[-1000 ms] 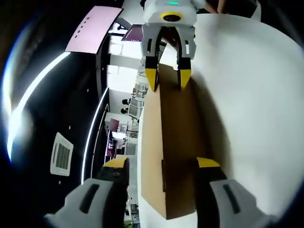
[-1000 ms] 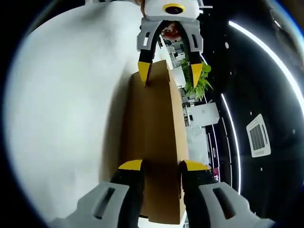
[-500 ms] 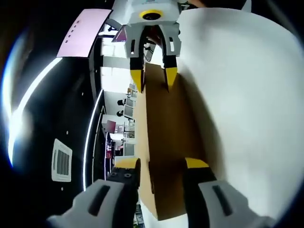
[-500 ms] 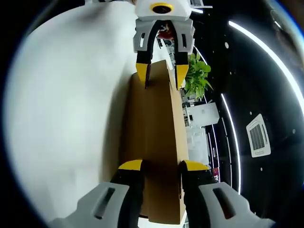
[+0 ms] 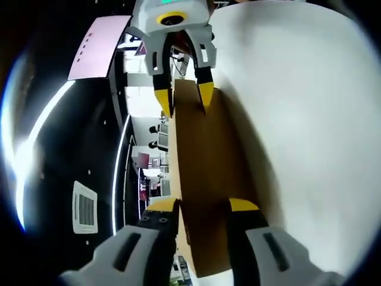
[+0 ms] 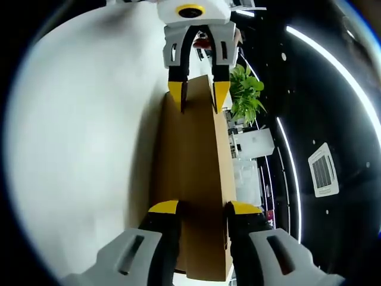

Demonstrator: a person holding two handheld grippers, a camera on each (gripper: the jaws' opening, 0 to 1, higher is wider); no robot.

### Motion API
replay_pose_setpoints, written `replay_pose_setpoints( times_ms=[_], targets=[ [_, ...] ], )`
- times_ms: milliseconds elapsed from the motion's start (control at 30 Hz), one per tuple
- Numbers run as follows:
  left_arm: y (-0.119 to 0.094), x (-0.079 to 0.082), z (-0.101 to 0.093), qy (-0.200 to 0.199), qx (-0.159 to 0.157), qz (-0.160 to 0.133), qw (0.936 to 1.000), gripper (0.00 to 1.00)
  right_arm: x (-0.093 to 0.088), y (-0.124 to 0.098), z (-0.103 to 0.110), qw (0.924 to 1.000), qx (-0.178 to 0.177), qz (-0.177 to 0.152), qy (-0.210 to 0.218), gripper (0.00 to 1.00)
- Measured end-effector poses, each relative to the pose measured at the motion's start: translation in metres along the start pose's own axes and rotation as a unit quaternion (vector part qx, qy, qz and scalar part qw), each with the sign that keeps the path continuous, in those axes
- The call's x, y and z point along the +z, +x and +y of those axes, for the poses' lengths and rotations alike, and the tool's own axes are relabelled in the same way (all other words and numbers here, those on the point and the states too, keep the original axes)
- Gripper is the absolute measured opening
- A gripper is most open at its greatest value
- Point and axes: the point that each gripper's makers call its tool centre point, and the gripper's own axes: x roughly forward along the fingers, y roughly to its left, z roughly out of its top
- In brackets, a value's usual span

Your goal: Operate the shoe box by opening the lid, removing the specified soft item, and placing it in the target area until the item is outside and the box remains undamaged.

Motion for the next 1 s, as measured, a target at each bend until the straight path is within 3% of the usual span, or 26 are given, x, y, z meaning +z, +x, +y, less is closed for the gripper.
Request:
replay_pose_setpoints(
  times_ms=[433,700,767,1000],
  targets=[
    [-0.0021,0.0012,0.0016,0.002,0.006,0.000,1.0000,0.31,0.0000,-0.0001,-0.0006,1.0000,0.001,0.005,-0.008,0.30],
    [-0.0029,0.0011,0.0028,-0.011,0.006,-0.005,0.9999,0.31,-0.0002,0.0000,-0.0011,0.9999,0.005,0.006,-0.009,0.30],
    [-0.0038,-0.0007,0.0032,-0.032,0.005,-0.004,0.9995,0.31,-0.0002,0.0000,-0.0011,0.9999,0.006,0.006,-0.010,0.30],
    [-0.0017,-0.0016,0.0029,-0.034,0.003,-0.006,0.9994,0.30,0.0000,0.0001,-0.0011,0.9999,0.007,0.008,-0.009,0.30]
  ],
)
